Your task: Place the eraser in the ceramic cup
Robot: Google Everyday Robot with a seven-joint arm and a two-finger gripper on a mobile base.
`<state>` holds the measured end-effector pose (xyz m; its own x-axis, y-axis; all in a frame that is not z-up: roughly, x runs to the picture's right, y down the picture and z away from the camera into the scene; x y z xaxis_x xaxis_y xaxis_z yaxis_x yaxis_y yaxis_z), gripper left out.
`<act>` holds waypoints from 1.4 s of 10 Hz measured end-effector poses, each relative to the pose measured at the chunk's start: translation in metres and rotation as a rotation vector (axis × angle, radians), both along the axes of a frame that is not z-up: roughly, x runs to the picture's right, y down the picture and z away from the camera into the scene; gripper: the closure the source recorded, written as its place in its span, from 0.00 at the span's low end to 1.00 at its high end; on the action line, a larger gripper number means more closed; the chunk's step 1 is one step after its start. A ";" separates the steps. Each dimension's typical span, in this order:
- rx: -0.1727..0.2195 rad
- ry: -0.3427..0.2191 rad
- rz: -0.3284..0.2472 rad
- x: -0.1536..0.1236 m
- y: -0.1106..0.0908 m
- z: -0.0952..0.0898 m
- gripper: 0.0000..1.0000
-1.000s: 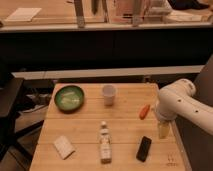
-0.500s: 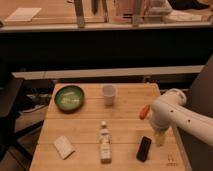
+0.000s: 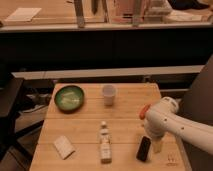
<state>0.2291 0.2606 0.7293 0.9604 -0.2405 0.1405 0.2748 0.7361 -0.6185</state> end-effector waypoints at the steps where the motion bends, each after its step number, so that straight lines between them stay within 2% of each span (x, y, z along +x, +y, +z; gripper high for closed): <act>1: -0.002 -0.008 -0.013 -0.001 0.004 0.001 0.20; 5: -0.010 -0.049 -0.056 -0.008 0.026 0.016 0.20; 10: -0.021 -0.094 -0.105 -0.016 0.040 0.022 0.20; 14: -0.028 -0.116 -0.121 -0.019 0.046 0.023 0.20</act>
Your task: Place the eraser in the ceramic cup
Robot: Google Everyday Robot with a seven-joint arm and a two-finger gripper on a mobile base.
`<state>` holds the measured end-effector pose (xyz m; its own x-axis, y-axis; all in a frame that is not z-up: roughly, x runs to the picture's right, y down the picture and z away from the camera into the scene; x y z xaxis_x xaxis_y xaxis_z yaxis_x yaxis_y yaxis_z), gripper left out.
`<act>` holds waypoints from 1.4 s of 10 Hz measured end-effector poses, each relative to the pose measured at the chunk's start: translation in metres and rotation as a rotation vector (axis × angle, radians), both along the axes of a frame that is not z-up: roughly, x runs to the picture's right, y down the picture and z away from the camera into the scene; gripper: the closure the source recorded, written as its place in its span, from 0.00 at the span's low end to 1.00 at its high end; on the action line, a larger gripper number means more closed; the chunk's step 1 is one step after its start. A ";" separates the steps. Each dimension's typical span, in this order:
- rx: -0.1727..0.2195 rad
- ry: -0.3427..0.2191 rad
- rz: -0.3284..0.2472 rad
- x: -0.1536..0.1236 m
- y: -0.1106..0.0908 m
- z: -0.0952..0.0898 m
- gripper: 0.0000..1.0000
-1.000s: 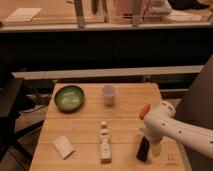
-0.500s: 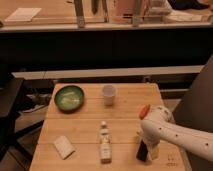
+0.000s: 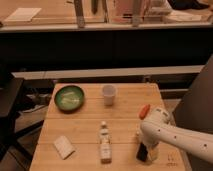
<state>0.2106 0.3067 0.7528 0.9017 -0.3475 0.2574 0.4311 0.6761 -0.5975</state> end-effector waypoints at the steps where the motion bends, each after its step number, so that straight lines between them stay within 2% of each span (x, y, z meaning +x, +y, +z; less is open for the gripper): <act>1: -0.003 -0.008 -0.009 -0.001 0.002 0.002 0.20; 7: -0.008 -0.033 -0.028 -0.004 0.007 0.006 0.20; 10: -0.007 -0.042 -0.035 -0.004 0.007 0.007 0.35; 13: -0.009 -0.052 -0.042 -0.005 0.009 0.009 0.41; 14: -0.009 -0.055 -0.045 -0.005 0.009 0.009 0.52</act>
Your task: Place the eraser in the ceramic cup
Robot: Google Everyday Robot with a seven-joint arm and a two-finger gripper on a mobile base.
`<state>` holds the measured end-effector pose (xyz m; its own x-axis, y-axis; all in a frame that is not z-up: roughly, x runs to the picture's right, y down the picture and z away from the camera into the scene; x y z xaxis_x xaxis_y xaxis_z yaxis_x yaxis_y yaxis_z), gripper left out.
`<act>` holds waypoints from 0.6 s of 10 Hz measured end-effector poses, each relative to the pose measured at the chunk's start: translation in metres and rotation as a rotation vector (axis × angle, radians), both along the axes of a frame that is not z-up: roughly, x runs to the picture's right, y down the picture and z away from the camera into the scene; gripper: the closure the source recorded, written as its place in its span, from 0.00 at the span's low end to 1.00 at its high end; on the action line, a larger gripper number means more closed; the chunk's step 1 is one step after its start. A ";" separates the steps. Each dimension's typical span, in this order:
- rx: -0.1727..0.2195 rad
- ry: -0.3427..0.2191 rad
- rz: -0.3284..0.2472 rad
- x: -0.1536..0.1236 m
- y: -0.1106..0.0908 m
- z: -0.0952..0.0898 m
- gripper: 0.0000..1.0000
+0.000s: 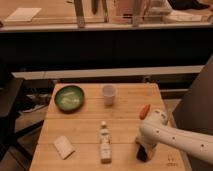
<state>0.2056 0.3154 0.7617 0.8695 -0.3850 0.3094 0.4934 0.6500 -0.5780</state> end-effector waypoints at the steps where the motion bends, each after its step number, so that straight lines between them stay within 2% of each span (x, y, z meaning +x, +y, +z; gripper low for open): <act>1: 0.007 -0.004 0.001 0.001 0.001 -0.004 0.64; 2: 0.012 -0.006 0.002 0.002 0.000 -0.007 0.70; 4: 0.022 -0.014 0.001 0.004 -0.003 -0.013 0.93; 6: 0.025 -0.021 0.004 0.004 -0.005 -0.014 1.00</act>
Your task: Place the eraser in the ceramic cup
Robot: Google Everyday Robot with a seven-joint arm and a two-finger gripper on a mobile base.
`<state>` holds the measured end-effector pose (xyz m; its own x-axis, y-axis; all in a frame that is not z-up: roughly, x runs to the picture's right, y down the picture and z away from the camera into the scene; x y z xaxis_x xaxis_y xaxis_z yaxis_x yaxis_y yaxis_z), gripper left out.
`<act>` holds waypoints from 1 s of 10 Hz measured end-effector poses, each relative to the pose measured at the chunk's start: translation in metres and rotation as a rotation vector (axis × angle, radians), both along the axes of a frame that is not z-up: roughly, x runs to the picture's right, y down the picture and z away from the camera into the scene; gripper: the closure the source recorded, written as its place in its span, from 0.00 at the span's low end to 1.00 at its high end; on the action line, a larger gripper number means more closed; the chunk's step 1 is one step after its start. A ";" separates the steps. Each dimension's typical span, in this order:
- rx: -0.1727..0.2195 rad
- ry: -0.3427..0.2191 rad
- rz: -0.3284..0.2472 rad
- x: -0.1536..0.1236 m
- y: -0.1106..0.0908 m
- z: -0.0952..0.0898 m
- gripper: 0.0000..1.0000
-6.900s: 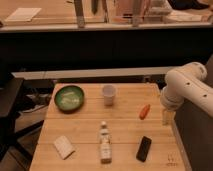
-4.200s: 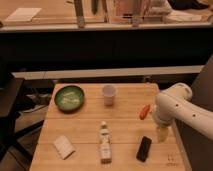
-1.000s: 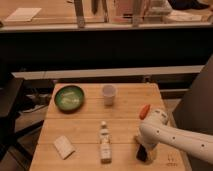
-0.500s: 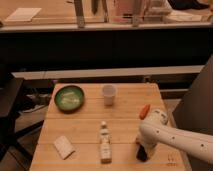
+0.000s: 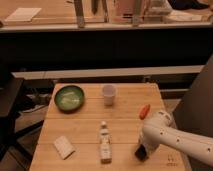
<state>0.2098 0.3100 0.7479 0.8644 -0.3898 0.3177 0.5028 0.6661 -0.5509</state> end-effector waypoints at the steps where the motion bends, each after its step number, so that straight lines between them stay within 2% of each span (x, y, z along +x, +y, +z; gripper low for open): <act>1: 0.000 0.001 0.000 0.003 -0.003 -0.002 1.00; 4: 0.007 -0.002 0.000 0.005 -0.015 -0.010 1.00; 10: 0.021 -0.018 0.000 0.009 -0.038 -0.014 1.00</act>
